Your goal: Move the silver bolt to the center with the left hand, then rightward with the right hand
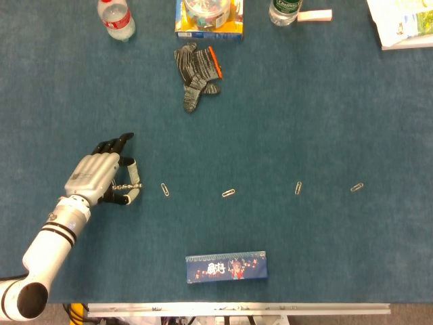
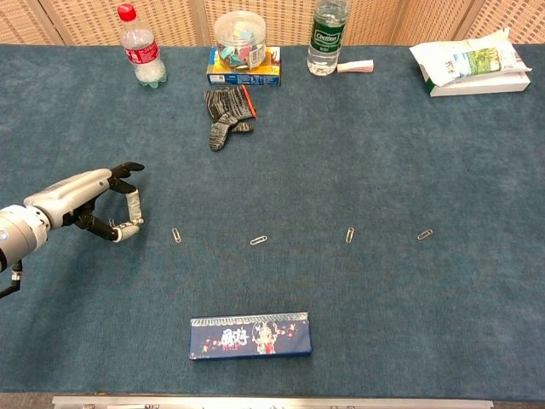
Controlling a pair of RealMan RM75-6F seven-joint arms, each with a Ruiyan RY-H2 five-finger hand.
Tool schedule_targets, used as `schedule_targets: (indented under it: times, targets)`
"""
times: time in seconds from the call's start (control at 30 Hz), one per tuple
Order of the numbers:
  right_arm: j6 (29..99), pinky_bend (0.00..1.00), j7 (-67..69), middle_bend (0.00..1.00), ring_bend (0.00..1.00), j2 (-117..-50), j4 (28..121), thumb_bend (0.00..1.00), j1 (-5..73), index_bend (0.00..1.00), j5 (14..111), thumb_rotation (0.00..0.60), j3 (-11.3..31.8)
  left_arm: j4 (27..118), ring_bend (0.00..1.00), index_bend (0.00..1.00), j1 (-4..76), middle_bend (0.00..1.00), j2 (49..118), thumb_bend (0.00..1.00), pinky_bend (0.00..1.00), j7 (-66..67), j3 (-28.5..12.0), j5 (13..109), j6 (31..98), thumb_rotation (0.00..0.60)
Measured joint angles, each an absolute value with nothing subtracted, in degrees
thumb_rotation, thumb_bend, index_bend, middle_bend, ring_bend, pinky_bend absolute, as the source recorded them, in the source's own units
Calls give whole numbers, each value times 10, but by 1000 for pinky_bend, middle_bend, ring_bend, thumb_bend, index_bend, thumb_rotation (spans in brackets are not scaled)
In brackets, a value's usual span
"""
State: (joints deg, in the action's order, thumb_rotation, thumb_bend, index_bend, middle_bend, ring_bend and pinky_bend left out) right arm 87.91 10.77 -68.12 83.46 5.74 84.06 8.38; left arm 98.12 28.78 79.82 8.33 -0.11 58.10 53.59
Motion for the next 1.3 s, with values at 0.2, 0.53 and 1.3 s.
schedule_targets:
  times: [0.2,0.53,1.3]
  targets:
    - [880,485,111,465,322,-682,833,291,57,620,841,600,84,997,0,581,286,0,792,331,0,81,-2,588,538,600]
    - [884,485,116,465,322,-682,831,292,54,621,842,600,84,1051,0,582,297,0,777,331,0,79,-11,606,527,600]
    - [892,485,146,465,322,-681,810,291,45,621,836,600,86,1030,0,584,365,0,839,331,0,107,-31,523,478,600]
